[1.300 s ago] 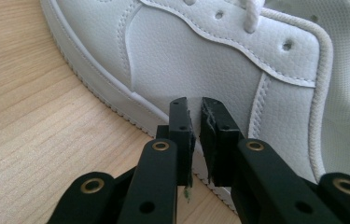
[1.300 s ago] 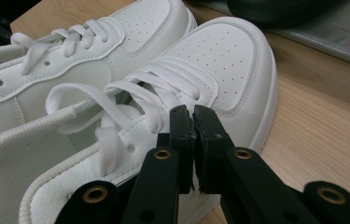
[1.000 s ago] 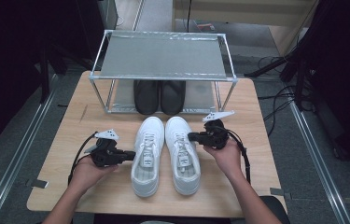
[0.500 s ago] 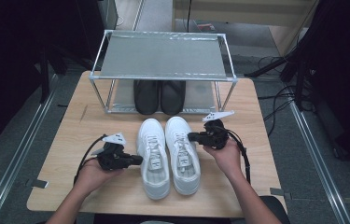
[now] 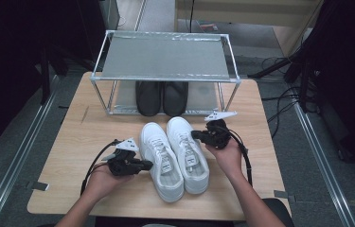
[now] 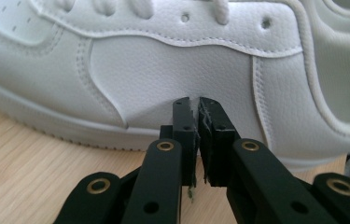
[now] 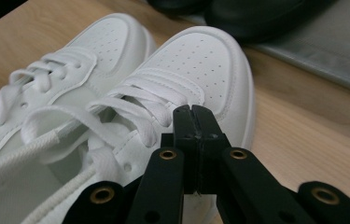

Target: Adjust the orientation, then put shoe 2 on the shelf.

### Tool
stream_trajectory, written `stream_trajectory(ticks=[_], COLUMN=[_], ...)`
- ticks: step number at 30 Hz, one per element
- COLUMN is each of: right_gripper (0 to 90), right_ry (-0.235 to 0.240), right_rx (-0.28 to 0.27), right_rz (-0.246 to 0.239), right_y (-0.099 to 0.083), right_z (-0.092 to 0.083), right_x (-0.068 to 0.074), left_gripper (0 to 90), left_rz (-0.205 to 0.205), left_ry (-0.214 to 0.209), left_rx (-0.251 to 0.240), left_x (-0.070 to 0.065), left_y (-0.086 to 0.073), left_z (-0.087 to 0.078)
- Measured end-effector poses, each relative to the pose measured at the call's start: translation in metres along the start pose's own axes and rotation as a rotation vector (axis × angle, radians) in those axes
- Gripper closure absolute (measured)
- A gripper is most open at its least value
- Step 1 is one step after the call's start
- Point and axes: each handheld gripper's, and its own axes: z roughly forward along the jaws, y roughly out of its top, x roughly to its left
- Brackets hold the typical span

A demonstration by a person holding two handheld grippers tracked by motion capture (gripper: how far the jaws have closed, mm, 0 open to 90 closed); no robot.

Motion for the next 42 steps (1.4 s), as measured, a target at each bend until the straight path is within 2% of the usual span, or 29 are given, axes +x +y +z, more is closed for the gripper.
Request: stream_trajectory(ticks=[3, 6, 9, 12, 14, 16, 18, 22, 33, 37, 42], right_gripper=[90.0, 88.6, 81.6, 80.0, 77.8, 76.4, 74.9, 72.4, 67.9, 65.2, 62.9], right_ry=[-0.039, -0.045, -0.047, -0.050, -0.051, -0.059, -0.063, -0.055, -0.034, -0.045, -0.032], right_rx=[-0.016, -0.033, -0.049, -0.049, -0.053, -0.053, -0.053, -0.061, -0.061, -0.055, -0.064], right_rz=[0.007, 0.033, 0.043, 0.048, 0.047, 0.041, 0.040, 0.054, 0.060, 0.049, 0.059], right_y=[0.001, 0.000, -0.001, -0.001, -0.001, -0.001, -0.001, -0.001, 0.000, 0.000, 0.000], right_z=[0.000, -0.002, -0.003, -0.006, -0.007, -0.008, -0.008, -0.012, -0.019, -0.020, -0.024], right_x=[-0.003, -0.009, -0.014, -0.014, -0.014, -0.013, -0.013, -0.014, -0.011, -0.007, -0.004], left_gripper=[86.1, 86.1, 84.8, 76.5, 67.6, 65.2, 59.1, 53.6, 48.3, 46.1, 43.7], left_rz=[-0.002, -0.002, -0.009, -0.018, -0.018, 0.004, 0.002, -0.002, -0.027, -0.040, -0.059], left_ry=[-0.023, -0.040, -0.069, -0.088, -0.115, -0.117, -0.109, -0.085, -0.017, 0.003, 0.034], left_rx=[-0.010, -0.014, -0.012, -0.006, 0.003, 0.001, -0.003, -0.023, -0.044, -0.054, -0.047], left_x=[-0.005, -0.007, -0.004, -0.002, -0.002, -0.003, -0.003, -0.001, 0.013, 0.018, 0.027], left_y=[0.004, 0.006, 0.005, 0.005, 0.005, 0.004, 0.004, 0.004, -0.002, -0.004, -0.007], left_z=[0.008, 0.012, 0.009, 0.006, 0.004, 0.001, -0.002, -0.010, -0.025, -0.029, -0.033])
